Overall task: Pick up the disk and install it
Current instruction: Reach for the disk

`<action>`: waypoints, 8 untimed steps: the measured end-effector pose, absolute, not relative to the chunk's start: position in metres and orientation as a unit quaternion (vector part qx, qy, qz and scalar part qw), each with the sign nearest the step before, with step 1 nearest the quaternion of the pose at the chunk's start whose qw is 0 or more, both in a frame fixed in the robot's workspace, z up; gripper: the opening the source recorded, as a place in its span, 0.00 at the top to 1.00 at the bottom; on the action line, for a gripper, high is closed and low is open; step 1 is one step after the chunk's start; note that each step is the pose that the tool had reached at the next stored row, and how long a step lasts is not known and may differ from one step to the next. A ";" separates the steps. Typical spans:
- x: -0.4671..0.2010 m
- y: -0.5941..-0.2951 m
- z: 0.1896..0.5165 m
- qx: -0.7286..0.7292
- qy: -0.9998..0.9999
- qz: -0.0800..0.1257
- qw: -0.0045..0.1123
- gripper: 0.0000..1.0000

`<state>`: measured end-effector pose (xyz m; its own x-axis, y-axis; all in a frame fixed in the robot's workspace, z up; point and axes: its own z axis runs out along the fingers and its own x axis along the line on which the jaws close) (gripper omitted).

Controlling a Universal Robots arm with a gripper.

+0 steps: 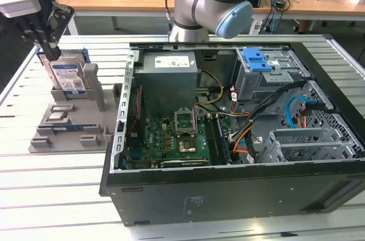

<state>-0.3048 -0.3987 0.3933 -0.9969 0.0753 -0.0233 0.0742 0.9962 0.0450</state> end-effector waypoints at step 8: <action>-0.315 -0.398 0.393 0.037 0.999 0.022 0.013 0.89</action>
